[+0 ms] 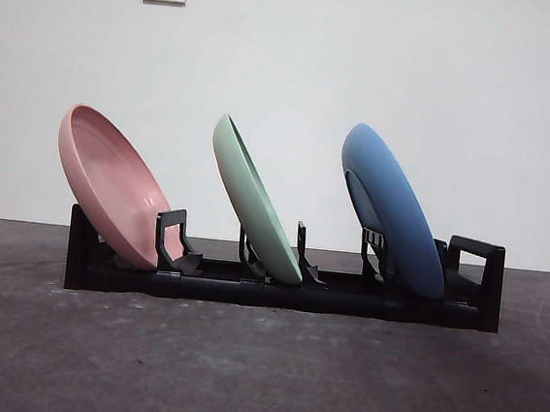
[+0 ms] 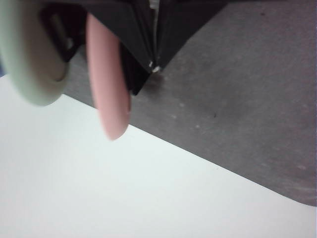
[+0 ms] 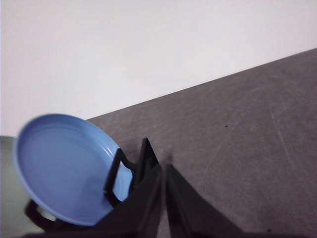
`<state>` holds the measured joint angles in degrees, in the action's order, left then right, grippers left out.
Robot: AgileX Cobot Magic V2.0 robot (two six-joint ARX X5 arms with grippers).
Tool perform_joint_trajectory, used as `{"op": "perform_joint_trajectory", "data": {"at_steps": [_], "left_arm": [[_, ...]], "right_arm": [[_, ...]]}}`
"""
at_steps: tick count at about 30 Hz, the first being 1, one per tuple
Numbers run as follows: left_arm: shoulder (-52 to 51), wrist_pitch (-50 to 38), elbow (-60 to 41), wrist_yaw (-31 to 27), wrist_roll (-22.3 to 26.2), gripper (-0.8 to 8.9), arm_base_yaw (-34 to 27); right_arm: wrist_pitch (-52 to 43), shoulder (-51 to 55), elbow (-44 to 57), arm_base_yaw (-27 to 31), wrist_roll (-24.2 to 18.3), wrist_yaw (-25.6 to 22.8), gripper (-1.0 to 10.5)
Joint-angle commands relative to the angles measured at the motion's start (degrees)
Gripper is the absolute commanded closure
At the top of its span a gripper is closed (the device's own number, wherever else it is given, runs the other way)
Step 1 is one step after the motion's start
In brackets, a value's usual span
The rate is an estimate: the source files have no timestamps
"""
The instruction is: Place the plate
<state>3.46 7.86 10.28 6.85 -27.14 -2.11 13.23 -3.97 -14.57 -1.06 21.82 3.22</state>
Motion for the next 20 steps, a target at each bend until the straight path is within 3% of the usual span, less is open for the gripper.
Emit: {"op": "perform_joint_trajectory", "data": {"at_steps": [1, 10, 20], "left_arm": [[2.1, 7.1, 7.7, 1.4, -0.9, 8.03, 0.0], [14.2, 26.9, 25.9, 5.3, 6.1, 8.02, 0.0], [32.4, 41.9, 38.9, 12.5, 19.4, 8.03, 1.6]], "right_arm": [[4.5, -3.5, -6.4, 0.1, -0.4, 0.3, 9.3], [19.9, -20.0, -25.0, 0.0, -10.8, 8.7, 9.3], [33.2, -37.2, -39.6, -1.6, -13.4, 19.5, 9.3]]}}
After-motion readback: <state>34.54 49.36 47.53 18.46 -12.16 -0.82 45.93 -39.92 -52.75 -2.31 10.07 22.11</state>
